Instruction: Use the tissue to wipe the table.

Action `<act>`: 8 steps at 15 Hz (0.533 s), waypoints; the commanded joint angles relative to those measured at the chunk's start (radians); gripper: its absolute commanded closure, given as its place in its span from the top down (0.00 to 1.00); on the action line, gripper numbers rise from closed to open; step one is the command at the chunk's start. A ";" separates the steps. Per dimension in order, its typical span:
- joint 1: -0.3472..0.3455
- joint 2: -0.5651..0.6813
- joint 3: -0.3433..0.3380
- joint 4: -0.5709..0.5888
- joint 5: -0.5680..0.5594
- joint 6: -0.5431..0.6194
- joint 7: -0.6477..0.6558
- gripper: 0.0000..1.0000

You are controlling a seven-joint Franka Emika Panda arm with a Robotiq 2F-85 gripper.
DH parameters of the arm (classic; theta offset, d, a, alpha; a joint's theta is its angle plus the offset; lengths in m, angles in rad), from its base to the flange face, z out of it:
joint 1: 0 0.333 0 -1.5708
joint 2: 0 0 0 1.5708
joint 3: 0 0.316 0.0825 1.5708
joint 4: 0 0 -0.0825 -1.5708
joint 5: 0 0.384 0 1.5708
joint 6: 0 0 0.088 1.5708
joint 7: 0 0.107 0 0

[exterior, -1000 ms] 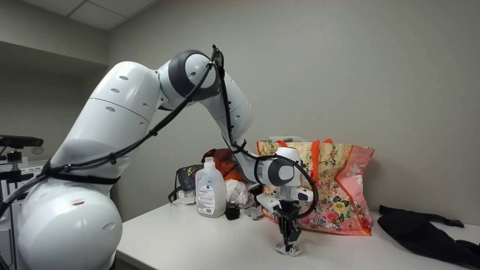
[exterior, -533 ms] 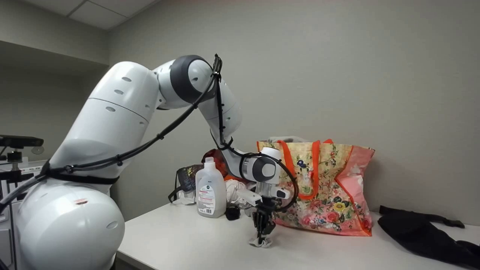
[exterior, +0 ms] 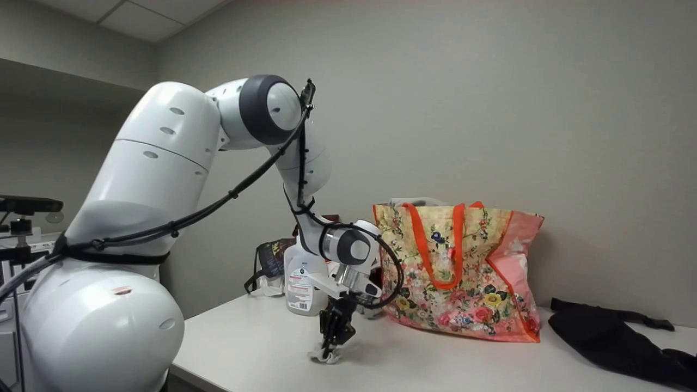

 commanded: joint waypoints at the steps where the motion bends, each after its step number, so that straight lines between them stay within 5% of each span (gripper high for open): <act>1: 0.050 0.036 0.048 -0.035 0.050 -0.020 -0.058 0.02; 8: 0.116 0.036 0.055 0.011 0.040 0.019 -0.028 0.02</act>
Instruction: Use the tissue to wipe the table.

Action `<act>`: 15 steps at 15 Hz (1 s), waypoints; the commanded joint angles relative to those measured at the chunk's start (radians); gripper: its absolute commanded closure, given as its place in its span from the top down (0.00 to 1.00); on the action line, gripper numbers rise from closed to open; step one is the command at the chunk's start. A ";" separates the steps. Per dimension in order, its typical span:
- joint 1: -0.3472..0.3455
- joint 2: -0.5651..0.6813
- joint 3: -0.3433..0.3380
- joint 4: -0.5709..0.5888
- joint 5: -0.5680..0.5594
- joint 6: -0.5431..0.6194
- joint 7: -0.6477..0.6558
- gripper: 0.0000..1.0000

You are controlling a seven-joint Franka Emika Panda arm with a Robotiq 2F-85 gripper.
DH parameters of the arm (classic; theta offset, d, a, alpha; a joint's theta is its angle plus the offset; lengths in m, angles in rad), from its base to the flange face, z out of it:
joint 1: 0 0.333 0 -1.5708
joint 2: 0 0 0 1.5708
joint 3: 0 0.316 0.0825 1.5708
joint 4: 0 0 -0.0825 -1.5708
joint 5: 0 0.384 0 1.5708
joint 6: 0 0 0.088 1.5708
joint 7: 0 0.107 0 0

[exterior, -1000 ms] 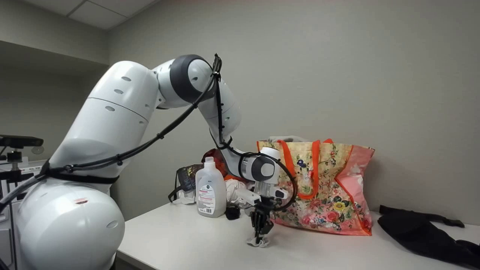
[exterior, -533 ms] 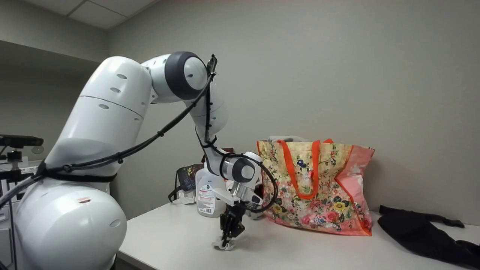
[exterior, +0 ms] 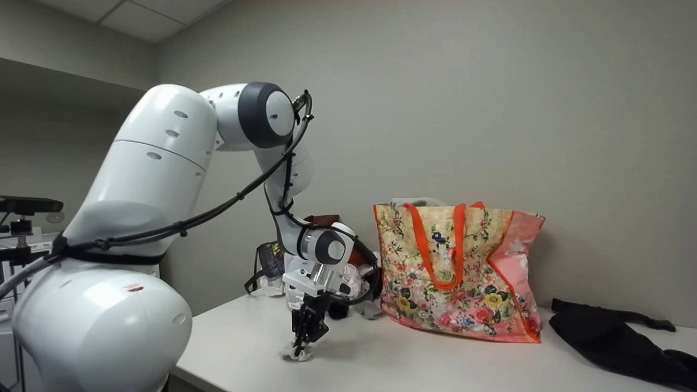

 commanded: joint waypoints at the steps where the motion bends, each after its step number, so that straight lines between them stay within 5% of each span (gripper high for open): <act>1: 0.027 0.019 0.010 0.022 0.022 0.059 -0.001 0.02; 7: 0.059 -0.046 0.053 0.085 0.036 0.155 -0.005 0.02; 15: 0.101 -0.080 0.013 0.196 -0.077 0.254 0.087 0.02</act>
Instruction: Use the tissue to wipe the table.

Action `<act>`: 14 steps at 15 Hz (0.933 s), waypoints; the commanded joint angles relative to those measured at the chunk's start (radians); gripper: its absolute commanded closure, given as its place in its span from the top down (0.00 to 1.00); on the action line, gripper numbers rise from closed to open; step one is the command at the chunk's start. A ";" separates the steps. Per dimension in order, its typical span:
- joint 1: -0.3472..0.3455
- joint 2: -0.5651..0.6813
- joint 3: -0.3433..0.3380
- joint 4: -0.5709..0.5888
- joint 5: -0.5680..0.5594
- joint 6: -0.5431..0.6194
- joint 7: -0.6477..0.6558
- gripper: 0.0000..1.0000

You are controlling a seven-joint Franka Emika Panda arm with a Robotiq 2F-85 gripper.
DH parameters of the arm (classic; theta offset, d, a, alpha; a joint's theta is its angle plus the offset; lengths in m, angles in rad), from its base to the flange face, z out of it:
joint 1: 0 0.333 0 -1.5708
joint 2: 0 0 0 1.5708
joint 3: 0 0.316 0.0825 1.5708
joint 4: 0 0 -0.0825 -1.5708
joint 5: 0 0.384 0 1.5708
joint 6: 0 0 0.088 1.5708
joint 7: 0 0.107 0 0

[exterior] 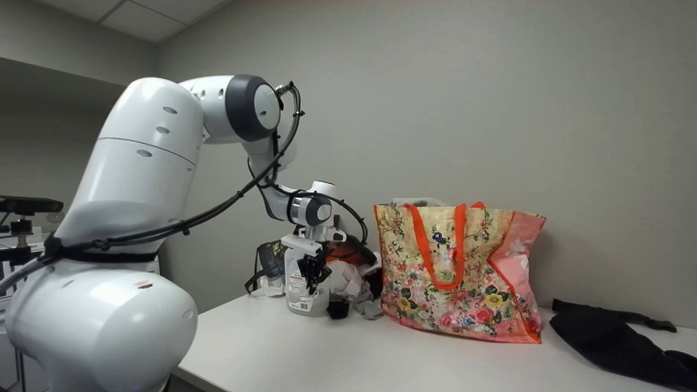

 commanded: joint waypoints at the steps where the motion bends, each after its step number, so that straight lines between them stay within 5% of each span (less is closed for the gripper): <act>1: 0.026 -0.007 -0.033 0.019 -0.060 0.087 0.068 0.02; 8: 0.070 0.070 -0.092 0.052 -0.142 0.349 0.199 0.02; 13: 0.109 0.129 -0.142 0.073 -0.188 0.385 0.253 0.02; 14: 0.107 0.138 -0.142 0.077 -0.178 0.381 0.248 0.35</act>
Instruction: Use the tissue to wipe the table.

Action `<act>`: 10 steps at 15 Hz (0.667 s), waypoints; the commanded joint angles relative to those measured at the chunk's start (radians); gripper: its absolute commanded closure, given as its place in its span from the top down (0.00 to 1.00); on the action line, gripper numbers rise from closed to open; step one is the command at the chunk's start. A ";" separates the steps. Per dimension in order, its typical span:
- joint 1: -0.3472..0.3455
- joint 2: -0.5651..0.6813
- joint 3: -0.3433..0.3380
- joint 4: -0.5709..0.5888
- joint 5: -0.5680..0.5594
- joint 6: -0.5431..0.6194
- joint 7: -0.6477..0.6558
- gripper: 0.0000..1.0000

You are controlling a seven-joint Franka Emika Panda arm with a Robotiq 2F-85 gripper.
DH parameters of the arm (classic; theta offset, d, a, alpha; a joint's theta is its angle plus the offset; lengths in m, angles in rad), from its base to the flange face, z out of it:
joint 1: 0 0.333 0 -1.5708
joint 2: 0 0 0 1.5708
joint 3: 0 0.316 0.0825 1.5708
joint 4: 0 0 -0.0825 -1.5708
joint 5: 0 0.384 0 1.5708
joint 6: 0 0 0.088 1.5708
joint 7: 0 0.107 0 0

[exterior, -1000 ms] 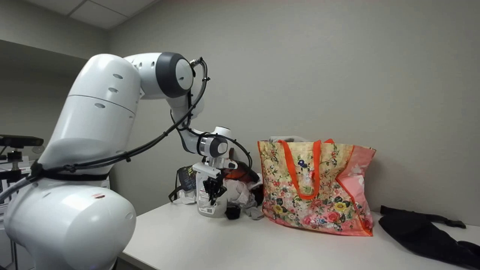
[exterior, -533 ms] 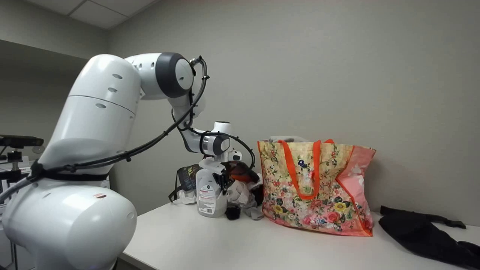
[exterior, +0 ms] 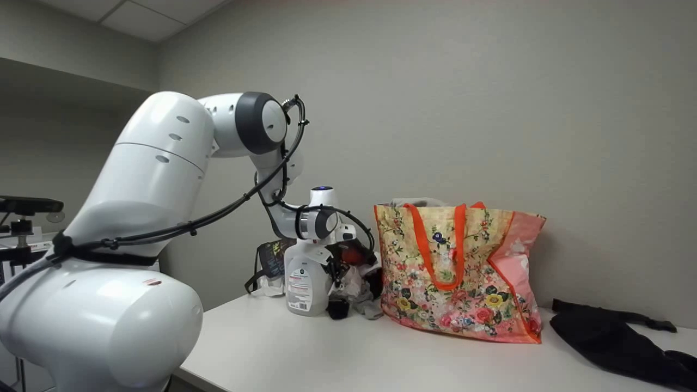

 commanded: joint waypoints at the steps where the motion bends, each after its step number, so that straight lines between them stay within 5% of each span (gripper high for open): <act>1: 0.017 0.040 -0.018 0.038 -0.005 -0.002 0.034 0.36; 10: -0.004 0.046 0.004 0.087 0.044 -0.033 0.026 0.99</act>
